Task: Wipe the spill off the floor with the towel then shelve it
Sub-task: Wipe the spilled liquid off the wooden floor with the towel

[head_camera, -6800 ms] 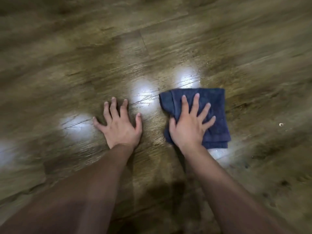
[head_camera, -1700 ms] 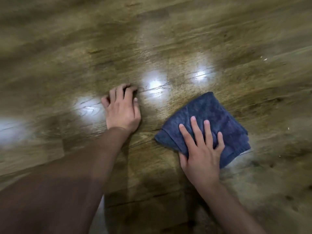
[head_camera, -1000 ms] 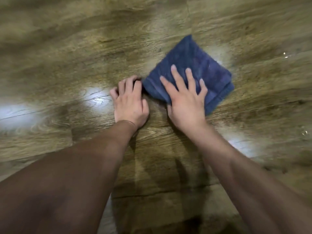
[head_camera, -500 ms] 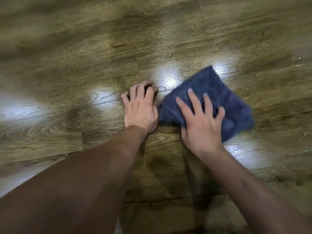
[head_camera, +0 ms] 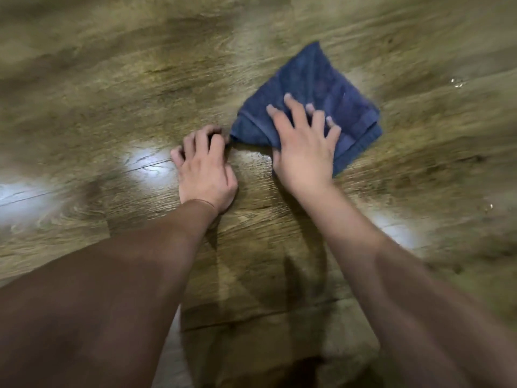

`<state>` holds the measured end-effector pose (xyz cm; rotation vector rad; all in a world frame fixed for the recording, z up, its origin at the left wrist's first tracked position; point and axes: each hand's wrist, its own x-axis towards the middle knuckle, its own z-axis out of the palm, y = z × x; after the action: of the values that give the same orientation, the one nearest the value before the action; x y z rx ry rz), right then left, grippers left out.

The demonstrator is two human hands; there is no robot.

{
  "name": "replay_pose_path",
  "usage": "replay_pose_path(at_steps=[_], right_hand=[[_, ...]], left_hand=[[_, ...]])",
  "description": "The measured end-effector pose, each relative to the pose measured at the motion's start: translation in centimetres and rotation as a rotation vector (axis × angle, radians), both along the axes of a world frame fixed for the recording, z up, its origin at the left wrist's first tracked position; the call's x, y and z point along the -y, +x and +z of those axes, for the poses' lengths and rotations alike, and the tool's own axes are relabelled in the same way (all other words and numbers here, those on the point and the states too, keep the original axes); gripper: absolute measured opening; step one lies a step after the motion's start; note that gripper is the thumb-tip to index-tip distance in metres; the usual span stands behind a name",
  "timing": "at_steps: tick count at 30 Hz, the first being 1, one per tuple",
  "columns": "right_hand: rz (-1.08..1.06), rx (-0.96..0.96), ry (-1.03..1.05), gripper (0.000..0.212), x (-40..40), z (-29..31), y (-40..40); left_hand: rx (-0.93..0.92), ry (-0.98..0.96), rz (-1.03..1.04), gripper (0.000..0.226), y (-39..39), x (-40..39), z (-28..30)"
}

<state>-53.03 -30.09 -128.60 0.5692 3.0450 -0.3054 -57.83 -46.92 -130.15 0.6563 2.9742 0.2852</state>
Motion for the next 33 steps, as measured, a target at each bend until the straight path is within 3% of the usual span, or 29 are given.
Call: replay_pose_path(at_steps=[5, 8, 14, 19, 22, 25, 27, 33], right_hand=[[-0.090, 0.071, -0.023, 0.084, 5.0, 0.5, 11.0], [-0.063, 0.087, -0.026, 0.082, 6.4, 0.5, 15.5], [-0.050, 0.109, -0.002, 0.083, 3.3, 0.5, 14.6], [-0.132, 0.108, 0.028, 0.081, -2.8, -0.1, 11.0], [-0.183, 0.084, 0.067, 0.079, -8.9, -0.8, 8.5], [-0.231, 0.083, 0.076, 0.077, -15.2, -1.1, 5.3], [-0.272, 0.080, 0.073, 0.075, -18.5, -1.2, 3.1], [-0.338, 0.067, 0.042, 0.071, -23.8, -1.2, -1.4]], left_hand=[[-0.022, 0.032, 0.001, 0.047, 0.2, 0.0, -0.2], [-0.045, 0.036, 0.016, 0.043, 0.4, -0.1, -0.2], [-0.043, -0.096, 0.140, 0.039, 0.1, -3.1, 0.7], [0.056, 0.283, -0.064, 0.026, -1.7, -13.9, 0.9], [0.110, 0.551, 0.246, 0.031, -2.7, -18.5, -0.1], [-0.027, 0.271, 0.131, 0.038, -2.8, -19.8, -1.4], [-0.021, 0.113, 0.062, 0.047, -2.8, -20.3, -1.7], [0.023, 0.012, 0.067, 0.057, -2.9, -20.6, -1.4]])
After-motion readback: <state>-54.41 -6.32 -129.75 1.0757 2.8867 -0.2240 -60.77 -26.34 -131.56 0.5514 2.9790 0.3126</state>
